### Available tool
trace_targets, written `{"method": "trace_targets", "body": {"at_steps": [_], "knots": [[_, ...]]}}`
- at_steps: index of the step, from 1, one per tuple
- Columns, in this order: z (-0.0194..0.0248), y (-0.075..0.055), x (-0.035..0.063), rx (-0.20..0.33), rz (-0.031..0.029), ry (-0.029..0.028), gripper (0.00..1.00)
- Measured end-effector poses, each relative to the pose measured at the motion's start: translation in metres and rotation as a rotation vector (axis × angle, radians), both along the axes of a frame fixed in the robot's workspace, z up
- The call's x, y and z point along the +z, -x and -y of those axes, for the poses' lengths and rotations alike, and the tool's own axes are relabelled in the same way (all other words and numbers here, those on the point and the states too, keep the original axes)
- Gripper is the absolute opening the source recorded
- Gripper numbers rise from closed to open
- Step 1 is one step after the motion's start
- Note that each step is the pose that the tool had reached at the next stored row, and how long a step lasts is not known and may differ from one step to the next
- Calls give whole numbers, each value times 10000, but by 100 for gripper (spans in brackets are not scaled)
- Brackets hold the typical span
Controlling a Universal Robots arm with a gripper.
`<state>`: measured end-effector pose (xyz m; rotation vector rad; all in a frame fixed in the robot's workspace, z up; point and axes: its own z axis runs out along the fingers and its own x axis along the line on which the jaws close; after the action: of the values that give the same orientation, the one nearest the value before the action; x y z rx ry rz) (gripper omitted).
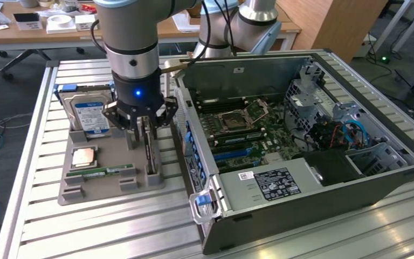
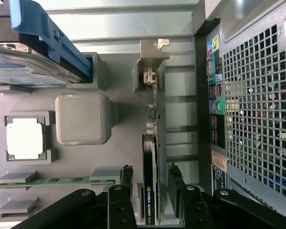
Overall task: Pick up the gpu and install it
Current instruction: 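Pick up the gpu and move the gpu toward the slot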
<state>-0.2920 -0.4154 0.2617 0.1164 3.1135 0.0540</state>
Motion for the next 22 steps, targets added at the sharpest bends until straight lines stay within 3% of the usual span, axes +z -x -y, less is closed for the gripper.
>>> {"method": "trace_targets", "body": {"at_steps": [5, 22], "knots": [[0, 0, -55, 0, -1, 1, 43], [0, 0, -102, 0, -3, 3, 43]]}}
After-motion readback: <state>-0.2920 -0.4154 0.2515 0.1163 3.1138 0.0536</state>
